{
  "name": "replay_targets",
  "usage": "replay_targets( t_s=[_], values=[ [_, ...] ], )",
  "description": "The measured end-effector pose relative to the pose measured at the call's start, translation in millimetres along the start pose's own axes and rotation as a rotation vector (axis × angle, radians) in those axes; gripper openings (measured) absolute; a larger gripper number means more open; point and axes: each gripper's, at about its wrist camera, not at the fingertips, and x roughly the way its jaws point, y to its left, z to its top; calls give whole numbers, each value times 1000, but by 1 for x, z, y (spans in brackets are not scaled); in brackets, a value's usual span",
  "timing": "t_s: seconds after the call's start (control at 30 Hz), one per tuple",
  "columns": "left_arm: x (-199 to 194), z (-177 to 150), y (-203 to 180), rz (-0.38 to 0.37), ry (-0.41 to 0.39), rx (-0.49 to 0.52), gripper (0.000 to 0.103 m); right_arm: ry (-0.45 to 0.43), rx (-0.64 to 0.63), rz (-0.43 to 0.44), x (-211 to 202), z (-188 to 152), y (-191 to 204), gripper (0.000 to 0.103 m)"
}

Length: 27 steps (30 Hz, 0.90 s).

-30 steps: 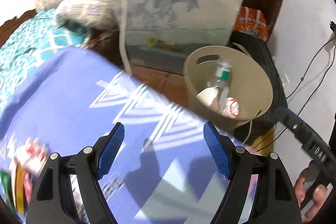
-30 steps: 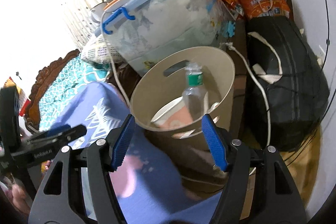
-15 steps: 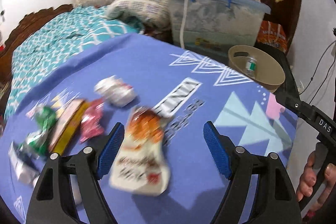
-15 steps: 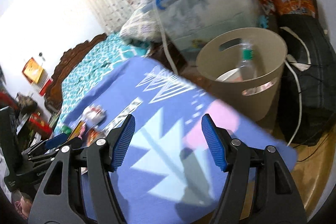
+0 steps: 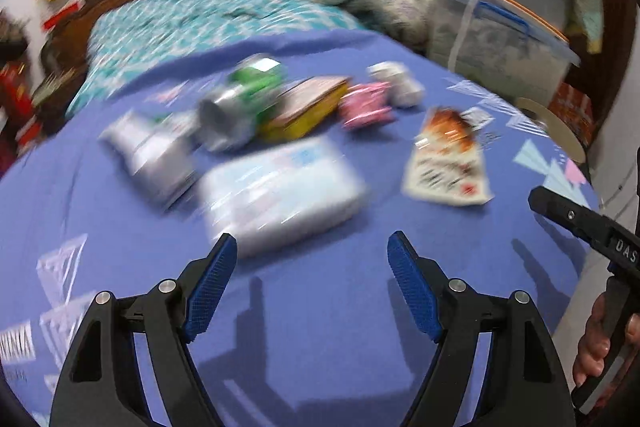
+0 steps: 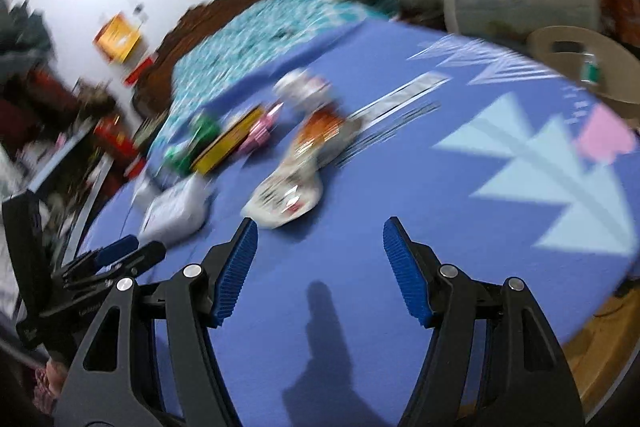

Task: Collect trash
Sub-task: 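Move both open tools back over the trash on the bed, then grasp the white milk carton with left tool while right grasps the tissue pack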

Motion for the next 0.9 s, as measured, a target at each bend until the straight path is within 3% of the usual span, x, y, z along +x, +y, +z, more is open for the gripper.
replay_targets(
  t_s=[0.2, 0.4, 0.57, 0.77, 0.9],
  values=[
    [-14, -28, 66, 23, 30, -165, 74, 96, -133, 86, 35, -3, 55, 58],
    [-28, -26, 112, 28, 19, -279, 74, 136, -101, 172, 72, 30, 84, 55],
    [-26, -5, 150, 6, 35, -379, 77, 236, -65, 220, 111, 37, 97, 55],
    [-3, 46, 173, -26, 44, -449, 92, 350, -276, 411, 98, -20, 154, 55],
    [32, 84, 166, 3, 84, -416, 94, 338, -328, 371, 88, -35, 158, 55]
  ],
)
